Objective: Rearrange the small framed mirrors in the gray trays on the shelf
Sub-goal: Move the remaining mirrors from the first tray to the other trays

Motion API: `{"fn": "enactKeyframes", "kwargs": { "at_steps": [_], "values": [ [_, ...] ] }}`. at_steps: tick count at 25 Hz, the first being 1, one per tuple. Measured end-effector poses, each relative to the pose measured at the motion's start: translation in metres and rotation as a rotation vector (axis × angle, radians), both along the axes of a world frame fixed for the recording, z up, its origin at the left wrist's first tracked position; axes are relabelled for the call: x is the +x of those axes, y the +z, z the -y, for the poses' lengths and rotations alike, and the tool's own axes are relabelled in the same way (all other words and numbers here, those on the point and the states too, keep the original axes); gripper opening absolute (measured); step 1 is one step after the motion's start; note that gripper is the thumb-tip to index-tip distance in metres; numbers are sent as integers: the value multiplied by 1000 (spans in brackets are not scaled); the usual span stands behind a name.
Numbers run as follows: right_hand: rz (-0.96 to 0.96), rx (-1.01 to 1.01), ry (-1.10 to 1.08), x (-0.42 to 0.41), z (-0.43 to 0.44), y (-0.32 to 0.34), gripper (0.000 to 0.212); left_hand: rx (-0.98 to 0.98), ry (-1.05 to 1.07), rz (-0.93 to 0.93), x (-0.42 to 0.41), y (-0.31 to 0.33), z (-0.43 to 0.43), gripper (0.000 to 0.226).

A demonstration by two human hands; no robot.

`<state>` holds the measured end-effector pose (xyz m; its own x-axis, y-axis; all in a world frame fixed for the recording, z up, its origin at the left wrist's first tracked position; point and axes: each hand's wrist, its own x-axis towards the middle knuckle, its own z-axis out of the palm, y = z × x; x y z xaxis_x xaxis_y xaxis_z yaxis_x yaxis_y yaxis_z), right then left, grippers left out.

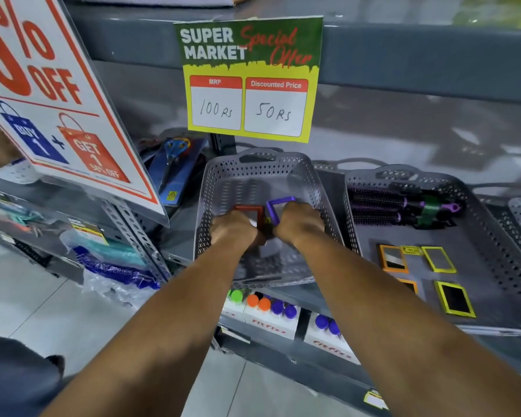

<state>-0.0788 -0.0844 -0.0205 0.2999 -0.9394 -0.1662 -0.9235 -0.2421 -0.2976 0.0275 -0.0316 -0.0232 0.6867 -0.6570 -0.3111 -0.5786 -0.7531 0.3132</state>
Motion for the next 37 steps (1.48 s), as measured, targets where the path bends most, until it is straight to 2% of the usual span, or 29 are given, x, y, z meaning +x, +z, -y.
{"fn": "enactKeyframes", "kwargs": {
  "at_steps": [3, 7, 10, 14, 16, 21, 30, 37],
  "values": [
    [30, 12, -38, 1, -2, 7, 38, -45, 17, -28, -1, 3, -4, 80],
    [101, -37, -29, -7, -3, 22, 26, -137, 53, 34, -3, 16, -10, 73],
    [170, -94, -4, -19, -8, 36, 25, -203, 47, 88, -7, 31, -15, 63],
    [177, -168, 22, -40, -6, 55, 38, -318, 95, 36, -21, 58, -17, 54],
    [187, -199, 11, -58, -4, 65, 37, -361, 85, -25, -38, 70, -16, 48],
    [158, -251, -98, -121, 6, 83, 52, -419, 57, -92, -88, 90, -5, 66],
    [124, -288, -290, -252, 16, 92, 68, -405, -171, -142, -215, 97, 26, 62],
    [105, -304, -397, -360, 7, 89, 58, -384, -296, -177, -320, 89, 35, 66]
  ]
}}
